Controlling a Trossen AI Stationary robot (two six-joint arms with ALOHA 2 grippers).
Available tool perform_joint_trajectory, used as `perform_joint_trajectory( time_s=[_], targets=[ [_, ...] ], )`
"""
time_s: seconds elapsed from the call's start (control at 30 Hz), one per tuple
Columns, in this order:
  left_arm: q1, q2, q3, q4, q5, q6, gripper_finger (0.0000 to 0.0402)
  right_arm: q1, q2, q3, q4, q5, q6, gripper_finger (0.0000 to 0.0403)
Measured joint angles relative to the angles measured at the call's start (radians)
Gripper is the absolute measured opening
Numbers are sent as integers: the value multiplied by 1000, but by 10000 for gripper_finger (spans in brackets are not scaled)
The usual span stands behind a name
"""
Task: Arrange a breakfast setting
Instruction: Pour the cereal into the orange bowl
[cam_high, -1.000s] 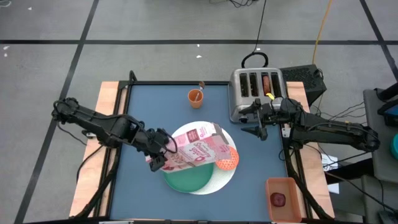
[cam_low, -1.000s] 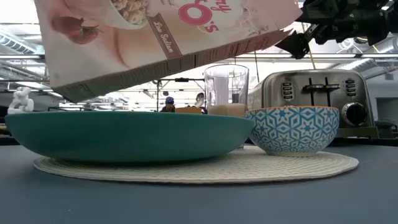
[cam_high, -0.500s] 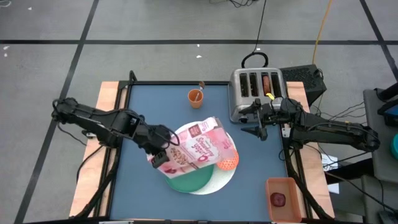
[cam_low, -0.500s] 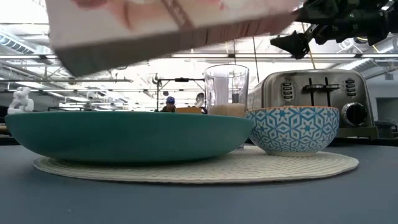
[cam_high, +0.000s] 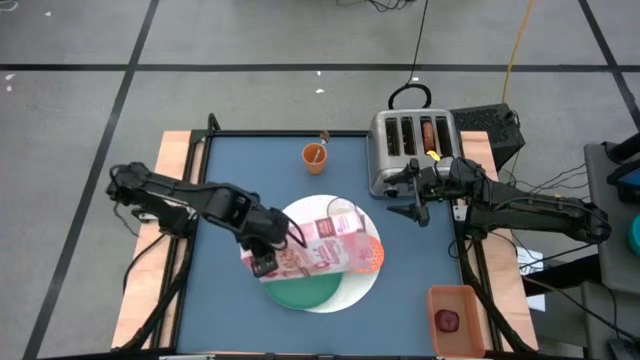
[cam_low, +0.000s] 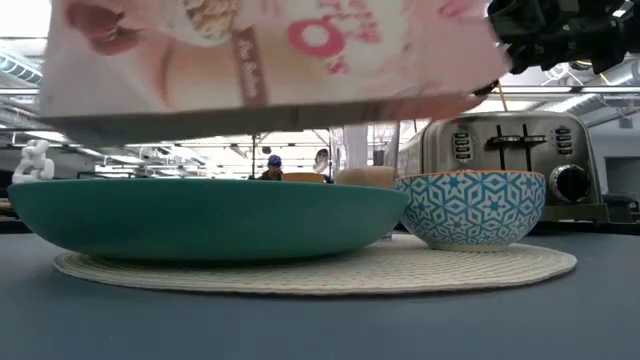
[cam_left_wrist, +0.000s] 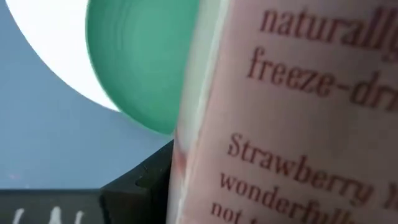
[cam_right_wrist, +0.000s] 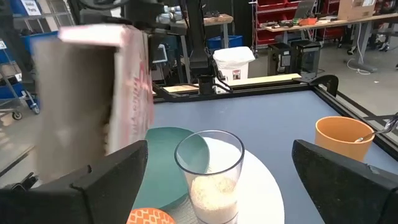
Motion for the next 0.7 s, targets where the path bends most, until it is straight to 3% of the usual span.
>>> perform_joint_trajectory(
  time_s=[0.3,0.7],
  targets=[
    [1,86,180,-149,-63,53,198,0,0,0,-13,0,0,393],
    [16,92,204,-190,-60,19,198,0,1,0,-19,0,-5,393]
  ],
)
